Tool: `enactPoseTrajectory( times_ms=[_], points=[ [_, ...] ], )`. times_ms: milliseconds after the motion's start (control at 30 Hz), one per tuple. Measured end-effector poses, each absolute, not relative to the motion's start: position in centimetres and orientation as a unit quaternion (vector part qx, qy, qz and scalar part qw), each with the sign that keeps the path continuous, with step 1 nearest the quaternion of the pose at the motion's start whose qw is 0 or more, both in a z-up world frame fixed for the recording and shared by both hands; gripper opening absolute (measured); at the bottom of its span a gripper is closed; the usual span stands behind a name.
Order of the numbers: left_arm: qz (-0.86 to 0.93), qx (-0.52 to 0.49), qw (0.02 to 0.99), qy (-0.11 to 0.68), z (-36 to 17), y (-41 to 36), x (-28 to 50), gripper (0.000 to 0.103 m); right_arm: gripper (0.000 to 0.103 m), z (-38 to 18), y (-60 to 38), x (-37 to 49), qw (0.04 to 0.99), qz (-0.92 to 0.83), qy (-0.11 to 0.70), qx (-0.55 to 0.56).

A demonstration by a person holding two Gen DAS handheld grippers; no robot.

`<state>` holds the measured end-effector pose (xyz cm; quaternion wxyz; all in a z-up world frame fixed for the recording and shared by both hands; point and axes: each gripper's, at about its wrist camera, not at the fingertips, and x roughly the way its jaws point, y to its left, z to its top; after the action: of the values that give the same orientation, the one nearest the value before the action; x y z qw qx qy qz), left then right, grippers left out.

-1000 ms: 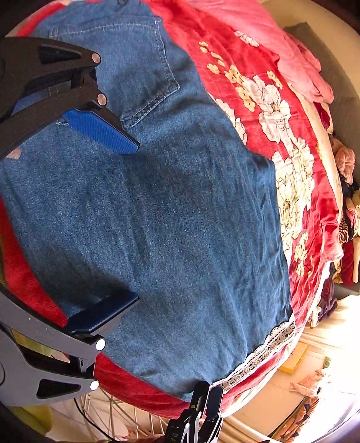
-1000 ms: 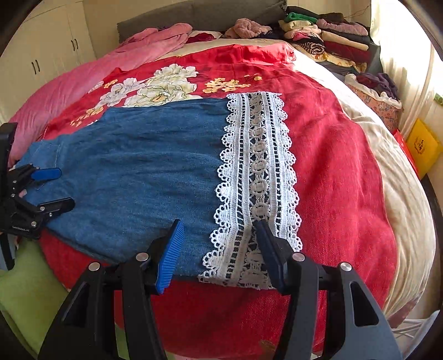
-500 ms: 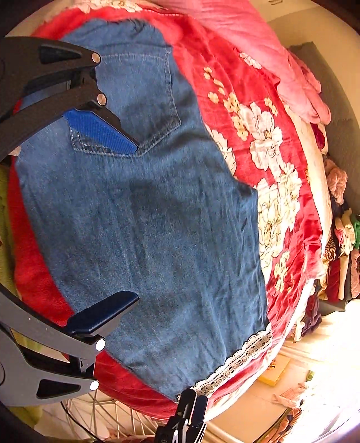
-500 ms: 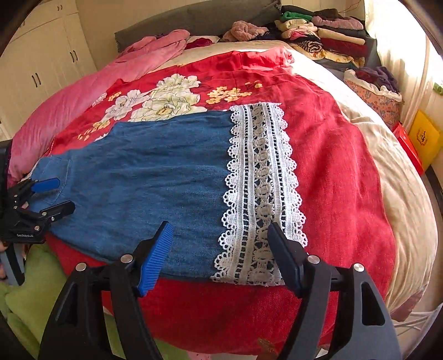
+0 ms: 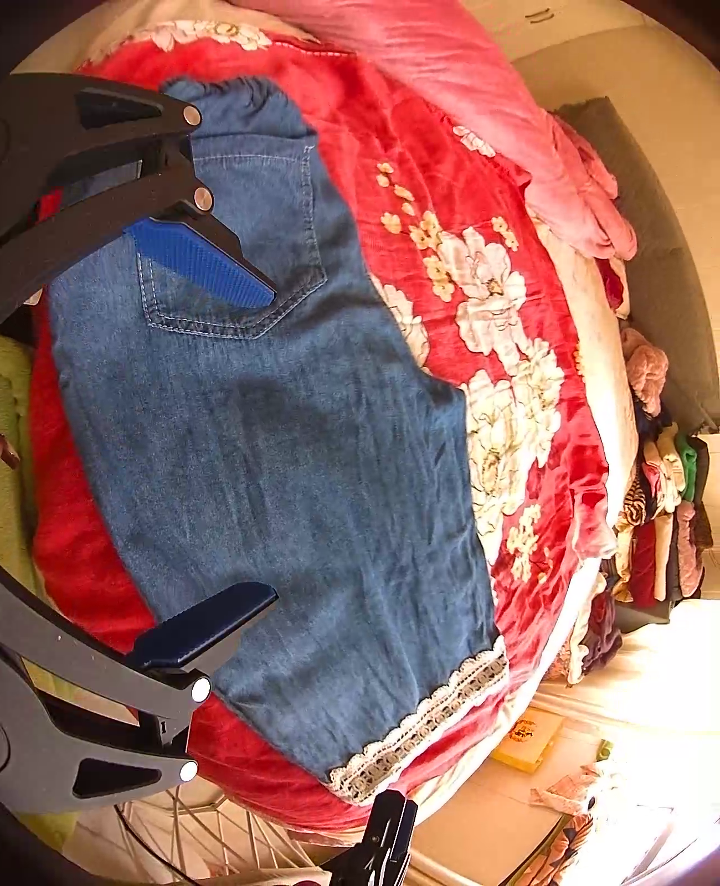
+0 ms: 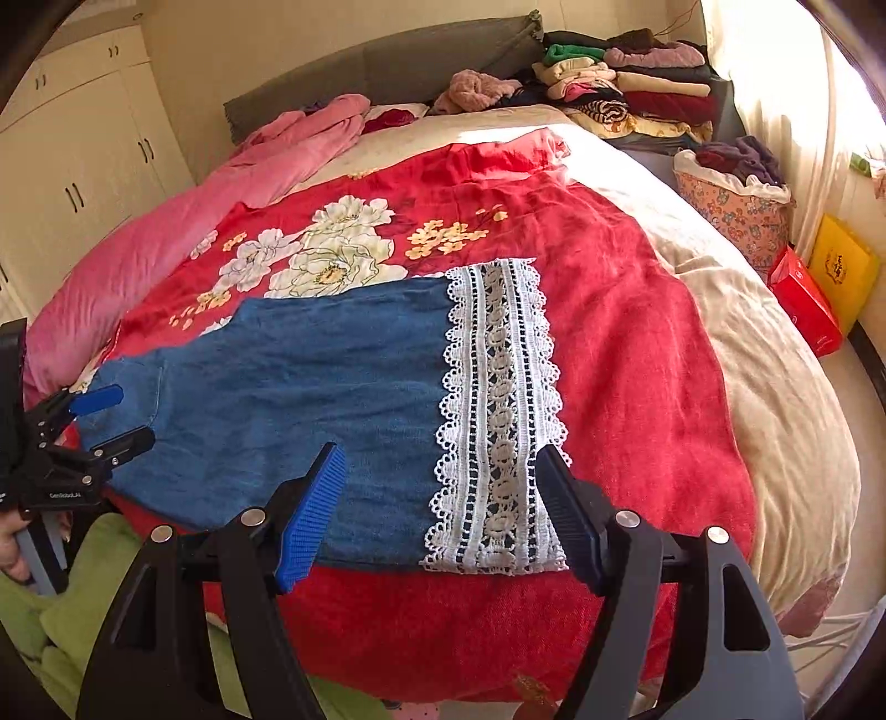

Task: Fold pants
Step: 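Move the left gripper to the denim and the right gripper to the lace edge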

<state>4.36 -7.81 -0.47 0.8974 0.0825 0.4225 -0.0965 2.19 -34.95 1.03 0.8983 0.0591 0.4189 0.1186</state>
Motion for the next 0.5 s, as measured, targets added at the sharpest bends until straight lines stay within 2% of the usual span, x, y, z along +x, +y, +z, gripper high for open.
enactPoseTrajectory(
  times_ms=[100,133,167,500],
  points=[
    [-0.099,0.082,0.9,0.416,0.1,-8.0,4.2,0.093,0.07,1.2,-35.0,2.1,0.9,0.115,0.416,0.059],
    [-0.099,0.082,0.901,0.415,0.2,-8.0,4.1,0.093,0.075,1.3,-35.0,2.0,0.9,0.113,0.416,0.059],
    [-0.1,0.082,0.902,0.413,0.4,-8.1,4.0,0.093,0.098,1.5,-35.1,1.9,0.903,0.106,0.412,0.058],
    [-0.116,0.077,0.91,0.391,2.5,-9.2,4.3,0.093,0.098,2.4,-36.5,1.3,0.912,0.088,0.395,0.064]
  ],
)
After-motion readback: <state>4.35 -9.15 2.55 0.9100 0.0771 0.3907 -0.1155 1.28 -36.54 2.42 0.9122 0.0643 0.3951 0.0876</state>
